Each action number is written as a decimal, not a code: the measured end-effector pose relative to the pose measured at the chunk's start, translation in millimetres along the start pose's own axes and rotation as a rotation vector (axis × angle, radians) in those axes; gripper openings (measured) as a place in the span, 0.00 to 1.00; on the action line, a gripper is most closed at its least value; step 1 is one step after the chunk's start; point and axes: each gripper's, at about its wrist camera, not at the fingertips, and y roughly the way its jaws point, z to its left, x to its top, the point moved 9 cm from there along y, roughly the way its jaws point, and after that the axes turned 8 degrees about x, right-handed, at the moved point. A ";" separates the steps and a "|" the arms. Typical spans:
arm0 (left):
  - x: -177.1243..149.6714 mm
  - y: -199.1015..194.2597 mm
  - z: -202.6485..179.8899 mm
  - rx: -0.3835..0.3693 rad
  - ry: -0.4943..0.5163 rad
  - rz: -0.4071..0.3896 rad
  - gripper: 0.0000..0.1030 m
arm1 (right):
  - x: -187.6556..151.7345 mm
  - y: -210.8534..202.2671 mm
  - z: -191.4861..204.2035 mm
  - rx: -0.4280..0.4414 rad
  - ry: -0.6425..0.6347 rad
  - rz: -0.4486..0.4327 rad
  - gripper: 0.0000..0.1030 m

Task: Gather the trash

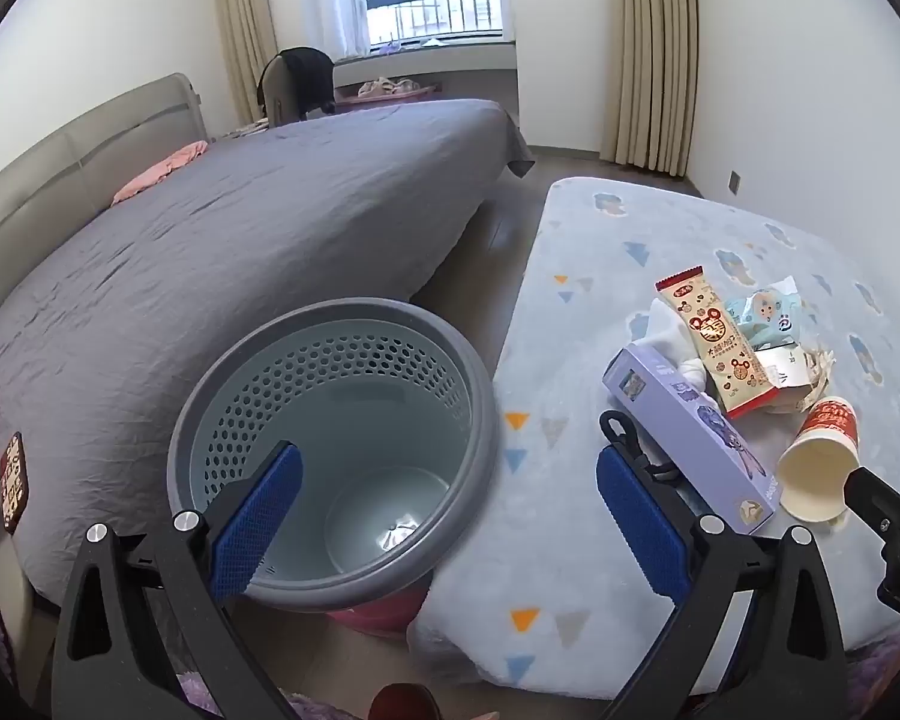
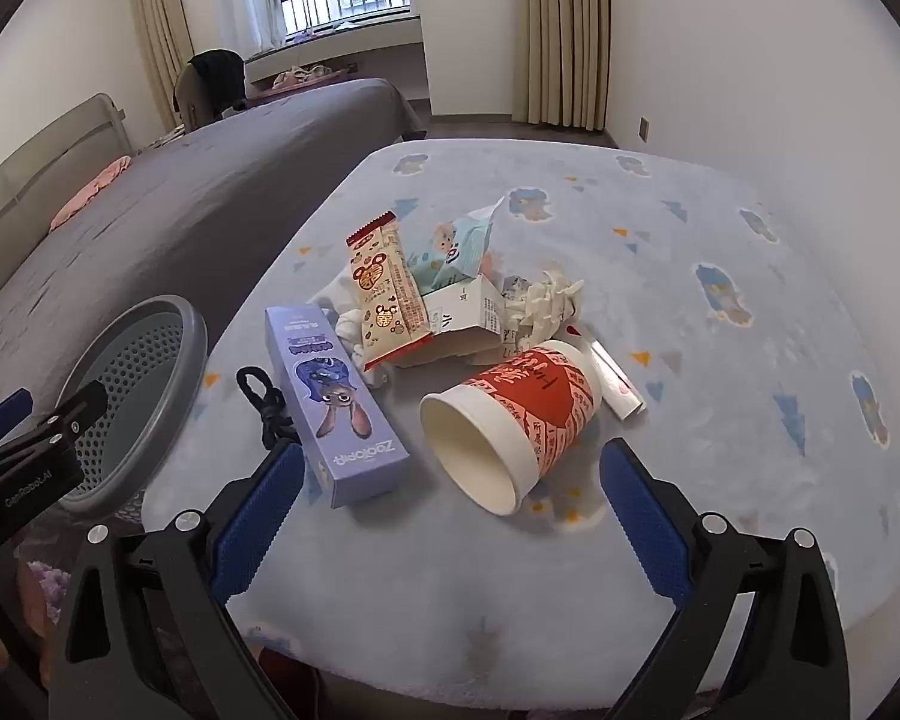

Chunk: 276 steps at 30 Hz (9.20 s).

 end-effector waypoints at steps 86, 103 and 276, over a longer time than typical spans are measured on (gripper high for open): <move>-3.9 2.2 0.5 0.008 0.010 0.002 0.94 | 2.4 -1.8 0.0 0.020 0.012 -0.021 0.92; -5.8 4.6 0.0 0.006 0.017 0.006 0.94 | 1.6 -2.5 -9.2 0.023 0.034 -0.020 0.92; 6.4 21.6 117.9 0.007 -0.148 0.056 0.41 | 60.8 69.0 164.7 0.383 -0.095 0.170 0.65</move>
